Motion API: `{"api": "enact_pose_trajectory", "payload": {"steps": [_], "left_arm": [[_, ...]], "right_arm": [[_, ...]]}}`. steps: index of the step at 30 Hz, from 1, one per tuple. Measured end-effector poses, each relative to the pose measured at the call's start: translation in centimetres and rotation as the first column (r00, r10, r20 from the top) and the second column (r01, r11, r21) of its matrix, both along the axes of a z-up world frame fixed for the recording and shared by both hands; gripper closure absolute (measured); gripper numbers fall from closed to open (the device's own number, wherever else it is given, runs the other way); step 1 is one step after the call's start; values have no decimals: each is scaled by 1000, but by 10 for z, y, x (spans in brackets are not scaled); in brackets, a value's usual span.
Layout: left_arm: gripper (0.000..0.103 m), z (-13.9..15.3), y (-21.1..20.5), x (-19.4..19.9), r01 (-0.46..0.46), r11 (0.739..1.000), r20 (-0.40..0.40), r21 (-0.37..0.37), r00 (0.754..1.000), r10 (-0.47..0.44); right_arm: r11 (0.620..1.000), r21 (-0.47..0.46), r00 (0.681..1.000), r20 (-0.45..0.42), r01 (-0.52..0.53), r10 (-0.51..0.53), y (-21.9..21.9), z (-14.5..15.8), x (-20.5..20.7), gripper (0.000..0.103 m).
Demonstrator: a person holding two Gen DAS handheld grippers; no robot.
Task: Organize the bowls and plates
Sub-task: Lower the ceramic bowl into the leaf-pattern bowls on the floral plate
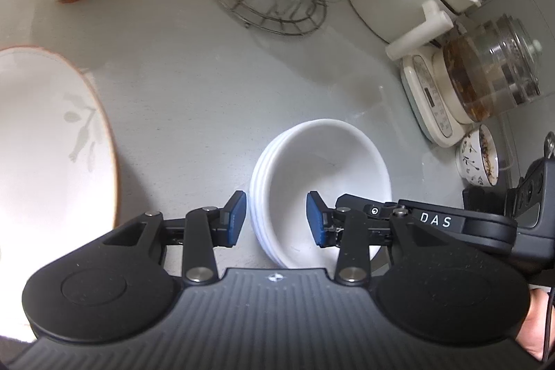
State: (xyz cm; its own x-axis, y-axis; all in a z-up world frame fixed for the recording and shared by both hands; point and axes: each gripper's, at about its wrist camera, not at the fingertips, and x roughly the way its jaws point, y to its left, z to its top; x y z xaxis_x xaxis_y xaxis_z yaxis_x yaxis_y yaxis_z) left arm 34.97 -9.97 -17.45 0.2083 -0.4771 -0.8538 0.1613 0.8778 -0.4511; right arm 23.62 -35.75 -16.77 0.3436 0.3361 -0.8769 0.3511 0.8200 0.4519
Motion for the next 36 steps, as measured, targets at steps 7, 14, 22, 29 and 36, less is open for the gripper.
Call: {"api": "enact_pose_trajectory", "payload": {"steps": [7, 14, 22, 29, 36], "left_arm": [[60, -7, -14, 1, 42, 999, 0, 10, 999, -42], [61, -18, -18, 4, 47, 999, -24, 7, 999, -47], [80, -32, -22, 3, 42, 999, -29, 9, 999, -41], [81, -25, -16, 0, 34, 999, -8, 8, 999, -34], [81, -7, -10, -6, 25, 1000, 2, -11, 1000, -25]], "right_arm": [[999, -1, 999, 8, 35, -35, -7, 2, -8, 84], [998, 2, 998, 7, 57, -57, -8, 0, -13, 84], [998, -1, 998, 15, 59, -59, -10, 1, -15, 84], [999, -5, 999, 22, 38, -38, -6, 4, -13, 84], [999, -52, 998, 59, -12, 15, 2, 25, -12, 84]]}}
